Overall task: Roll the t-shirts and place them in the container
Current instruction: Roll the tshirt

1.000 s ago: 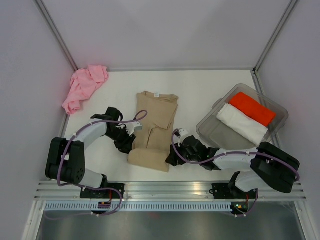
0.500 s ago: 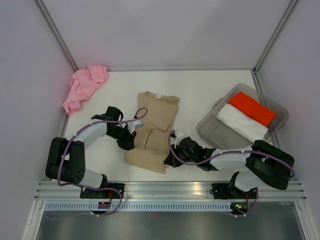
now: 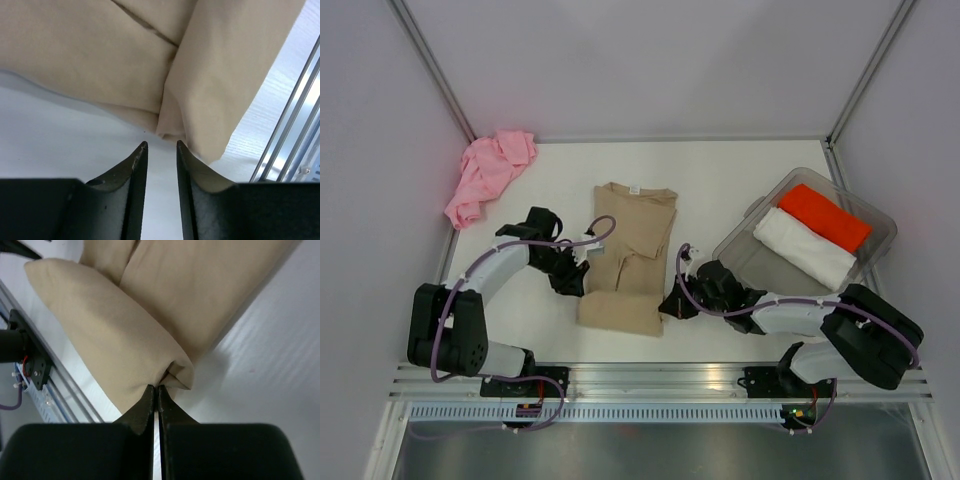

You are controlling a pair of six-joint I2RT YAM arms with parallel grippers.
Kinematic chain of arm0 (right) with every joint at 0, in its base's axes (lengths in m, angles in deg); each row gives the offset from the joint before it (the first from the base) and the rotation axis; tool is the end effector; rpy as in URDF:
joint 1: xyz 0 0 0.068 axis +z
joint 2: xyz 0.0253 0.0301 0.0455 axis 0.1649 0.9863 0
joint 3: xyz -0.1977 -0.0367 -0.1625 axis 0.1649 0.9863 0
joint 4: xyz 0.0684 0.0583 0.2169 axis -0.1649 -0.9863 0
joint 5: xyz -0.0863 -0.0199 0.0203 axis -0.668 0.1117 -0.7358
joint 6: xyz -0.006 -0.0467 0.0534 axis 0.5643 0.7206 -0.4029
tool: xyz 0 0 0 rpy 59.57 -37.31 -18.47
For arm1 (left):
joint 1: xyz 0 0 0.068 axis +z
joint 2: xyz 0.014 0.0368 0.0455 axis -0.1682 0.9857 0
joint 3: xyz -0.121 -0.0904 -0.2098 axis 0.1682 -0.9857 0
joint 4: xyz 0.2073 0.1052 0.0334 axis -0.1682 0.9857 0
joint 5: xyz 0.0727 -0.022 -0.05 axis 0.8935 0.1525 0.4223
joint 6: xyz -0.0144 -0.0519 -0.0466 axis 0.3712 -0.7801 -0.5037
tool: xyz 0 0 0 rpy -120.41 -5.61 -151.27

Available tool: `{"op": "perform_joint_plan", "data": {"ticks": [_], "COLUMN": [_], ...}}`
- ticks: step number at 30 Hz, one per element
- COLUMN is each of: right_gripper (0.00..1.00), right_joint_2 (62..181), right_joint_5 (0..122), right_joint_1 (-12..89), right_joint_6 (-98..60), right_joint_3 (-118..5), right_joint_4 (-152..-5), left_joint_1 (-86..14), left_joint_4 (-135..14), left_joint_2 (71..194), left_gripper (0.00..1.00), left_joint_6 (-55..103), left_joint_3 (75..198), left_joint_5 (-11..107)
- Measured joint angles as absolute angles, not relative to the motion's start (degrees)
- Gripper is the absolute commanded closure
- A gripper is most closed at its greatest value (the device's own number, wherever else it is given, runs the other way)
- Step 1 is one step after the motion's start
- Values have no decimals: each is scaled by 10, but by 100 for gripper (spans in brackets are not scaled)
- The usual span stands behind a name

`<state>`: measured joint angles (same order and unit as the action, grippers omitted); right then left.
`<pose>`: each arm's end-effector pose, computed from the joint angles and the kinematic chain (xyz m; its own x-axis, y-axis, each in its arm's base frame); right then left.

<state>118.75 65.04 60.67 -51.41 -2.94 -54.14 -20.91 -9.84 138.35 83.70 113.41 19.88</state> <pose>0.1470 0.2014 0.1401 -0.8122 -0.0180 -0.5830 -0.4577 0.6393 0.6179 0.2064 -0.0763 0.1769 -0.4569 0.7002 -0.5486 0.8893 0.3736 -0.2639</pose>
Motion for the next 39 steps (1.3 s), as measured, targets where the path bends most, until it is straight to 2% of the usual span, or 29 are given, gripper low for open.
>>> {"op": "perform_joint_plan", "data": {"ticks": [6, 8, 17, 18, 19, 22, 23, 24, 26, 32, 34, 36, 37, 38, 39], "right_gripper": [100, 100, 100, 99, 99, 90, 85, 74, 66, 58, 58, 57, 57, 57, 57], "right_joint_2": [1224, 1247, 1274, 1274, 1274, 1274, 1274, 1274, 1274, 1260, 1252, 1249, 1249, 1249, 1249], "right_joint_5": [699, 714, 744, 744, 745, 746, 747, 749, 755, 767, 771, 773, 773, 774, 774], "right_joint_1": [509, 500, 499, 499, 499, 499, 499, 499, 498, 498, 498, 498, 498, 498, 498], "right_joint_6": [-473, -460, -437, -435, -433, -426, -424, -421, -417, -414, -415, -420, -423, -425, -427], "right_joint_3": [-57, -74, -97, -97, -98, -100, -101, -101, -102, -102, -101, -98, -95, -93, -91], "right_joint_4": [-582, -592, -598, -599, -601, -608, -609, -610, -612, -617, -613, -605, -602, -601, -597], "left_joint_1": [-215, -220, -265, -265, -265, -265, -265, -265, -265, -265, -265, -265, -265, -265, -265], "left_joint_4": [-108, -121, -223, -231, -238, -257, -267, -276, -296, -324, -325, -325, -324, -324, -324], "left_joint_2": [1361, 1358, 1355, 1355, 1355, 1355, 1355, 1355, 1355, 1360, 1365, 1369, 1371, 1373, 1375], "left_gripper": [54, 51, 48, 38, 35, 35, 35, 34, 34, 34, 36, 47, 56, 72, 79], "left_joint_6": [886, 890, 865, 863, 861, 849, 844, 837, 825, 803, 802, 802, 800, 799, 797], "left_joint_3": [1094, 1075, 1050, 1049, 1048, 1044, 1043, 1042, 1042, 1042, 1042, 1042, 1042, 1042, 1042], "left_joint_5": [214, 219, 231, 229, 227, 225, 226, 228, 229, 226, 212, 194, 184, 177, 169]}}
